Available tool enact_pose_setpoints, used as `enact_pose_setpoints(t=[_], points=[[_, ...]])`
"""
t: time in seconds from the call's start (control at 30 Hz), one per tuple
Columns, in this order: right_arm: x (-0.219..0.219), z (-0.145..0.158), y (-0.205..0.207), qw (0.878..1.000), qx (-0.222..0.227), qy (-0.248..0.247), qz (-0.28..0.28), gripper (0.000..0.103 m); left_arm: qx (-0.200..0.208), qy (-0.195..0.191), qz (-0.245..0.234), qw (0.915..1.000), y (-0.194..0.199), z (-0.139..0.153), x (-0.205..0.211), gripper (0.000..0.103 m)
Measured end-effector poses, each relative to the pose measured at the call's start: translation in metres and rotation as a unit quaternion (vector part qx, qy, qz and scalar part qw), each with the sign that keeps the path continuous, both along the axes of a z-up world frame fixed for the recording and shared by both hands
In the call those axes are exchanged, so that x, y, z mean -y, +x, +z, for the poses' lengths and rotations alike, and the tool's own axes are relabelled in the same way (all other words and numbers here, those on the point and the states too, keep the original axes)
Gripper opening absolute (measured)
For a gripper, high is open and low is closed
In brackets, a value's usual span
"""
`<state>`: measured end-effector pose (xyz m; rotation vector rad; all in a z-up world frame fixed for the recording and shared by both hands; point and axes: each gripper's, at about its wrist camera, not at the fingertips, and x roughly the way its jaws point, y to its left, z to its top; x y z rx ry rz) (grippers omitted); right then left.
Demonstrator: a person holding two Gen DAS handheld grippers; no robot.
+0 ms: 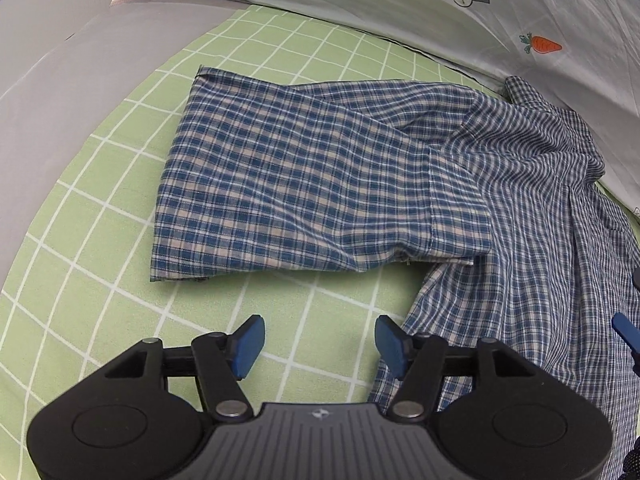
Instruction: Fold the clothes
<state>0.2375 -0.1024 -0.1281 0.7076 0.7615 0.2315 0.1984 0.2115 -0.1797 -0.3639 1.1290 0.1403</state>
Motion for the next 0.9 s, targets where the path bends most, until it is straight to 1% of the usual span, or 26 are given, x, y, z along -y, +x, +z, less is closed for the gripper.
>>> enact_pose_setpoints(t=[0.07, 0.1, 0.17, 0.23, 0.33, 0.43, 0.5, 0.63, 0.7, 0.77, 0.83, 0.9], points=[[-0.01, -0.006, 0.012, 0.997, -0.019, 0.077, 0.023, 0.07, 0.0, 0.0, 0.0, 1.0, 0.0, 0.0, 0.001, 0.067], [-0.016, -0.012, 0.018, 0.993, -0.031, 0.109, 0.036, 0.056, 0.0, -0.001, -0.001, 1.0, 0.001, 0.0, 0.001, 0.068], [-0.031, -0.024, 0.027, 0.985, -0.059, 0.153, 0.055, 0.045, 0.001, -0.003, 0.002, 1.0, 0.001, 0.0, 0.001, 0.07], [-0.045, -0.035, 0.035, 0.976, -0.085, 0.189, 0.07, 0.038, 0.002, -0.008, 0.005, 0.9999, 0.001, 0.0, 0.0, 0.07], [-0.061, -0.048, 0.041, 0.966, -0.114, 0.217, 0.084, 0.038, 0.003, -0.017, 0.01, 0.9998, 0.002, -0.001, -0.002, 0.074], [-0.079, -0.055, 0.047, 0.961, -0.132, 0.223, 0.101, 0.036, 0.002, -0.018, 0.007, 0.9998, 0.003, -0.001, 0.0, 0.078], [-0.088, -0.054, 0.052, 0.963, -0.139, 0.204, 0.107, 0.034, 0.001, -0.014, 0.003, 0.9999, 0.005, -0.002, 0.003, 0.083], [-0.106, -0.052, 0.062, 0.966, -0.154, 0.17, 0.118, 0.035, 0.001, -0.009, -0.005, 0.9999, 0.008, -0.004, 0.009, 0.089], [-0.114, -0.055, 0.067, 0.965, -0.161, 0.167, 0.121, 0.035, 0.0, -0.006, -0.01, 0.9999, 0.008, -0.005, 0.012, 0.093], [-0.121, -0.056, 0.071, 0.964, -0.16, 0.17, 0.126, 0.032, 0.0, -0.002, -0.012, 0.9999, 0.008, -0.005, 0.014, 0.094], [-0.129, -0.055, 0.072, 0.965, -0.156, 0.164, 0.136, 0.005, 0.001, 0.001, -0.014, 0.9999, 0.008, -0.005, 0.015, 0.094], [-0.135, -0.048, 0.071, 0.969, -0.139, 0.148, 0.144, 0.005, 0.001, -0.001, -0.016, 0.9999, 0.007, -0.005, 0.014, 0.094]])
